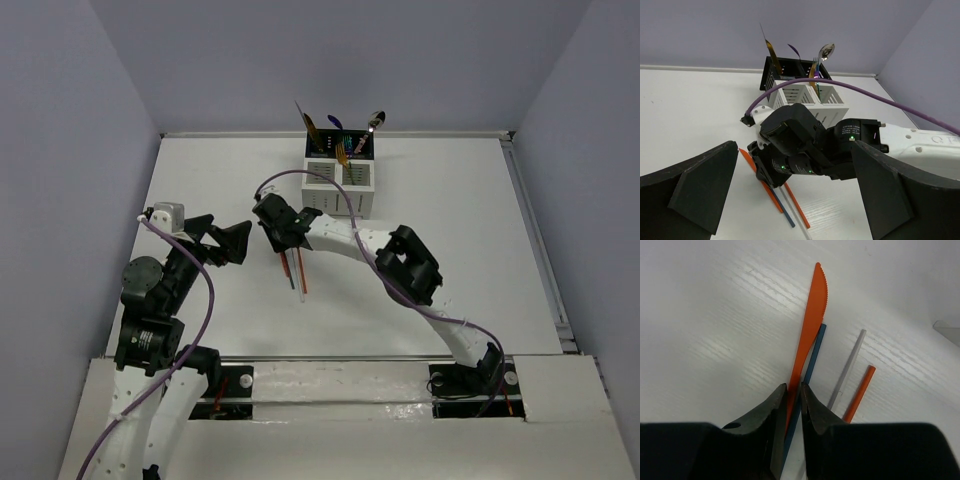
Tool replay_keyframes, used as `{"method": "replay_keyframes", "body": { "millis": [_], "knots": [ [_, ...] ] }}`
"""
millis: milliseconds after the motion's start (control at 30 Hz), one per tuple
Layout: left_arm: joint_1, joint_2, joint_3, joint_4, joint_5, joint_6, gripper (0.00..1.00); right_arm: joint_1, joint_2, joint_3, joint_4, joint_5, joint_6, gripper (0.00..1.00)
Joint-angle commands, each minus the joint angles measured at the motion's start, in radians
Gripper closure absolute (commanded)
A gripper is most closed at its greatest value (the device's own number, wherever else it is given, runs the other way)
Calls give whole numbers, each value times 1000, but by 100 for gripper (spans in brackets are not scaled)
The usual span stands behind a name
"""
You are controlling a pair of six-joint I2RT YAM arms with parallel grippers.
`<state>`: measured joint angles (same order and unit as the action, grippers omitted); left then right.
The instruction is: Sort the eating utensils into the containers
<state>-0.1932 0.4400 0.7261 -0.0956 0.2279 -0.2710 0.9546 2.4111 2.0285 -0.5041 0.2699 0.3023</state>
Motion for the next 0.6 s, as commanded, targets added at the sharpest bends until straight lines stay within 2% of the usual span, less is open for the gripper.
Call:
{"method": "replay_keyframes", "body": {
  "millis": [0,133,267,567],
  "knots": [
    [8,-4,-11,45,11,-4,1,-8,42,39,-63,-1,-17,77],
    [8,-6,-11,43,11,-2,1,-8,52,68,-88,17,-43,75],
    [8,-6,-11,43,11,-2,1,-8,65,111,-135,49,-97,81],
    [8,-4,-10,45,11,-4,1,-8,65,136,-168,88,-160,75]
  ]
}}
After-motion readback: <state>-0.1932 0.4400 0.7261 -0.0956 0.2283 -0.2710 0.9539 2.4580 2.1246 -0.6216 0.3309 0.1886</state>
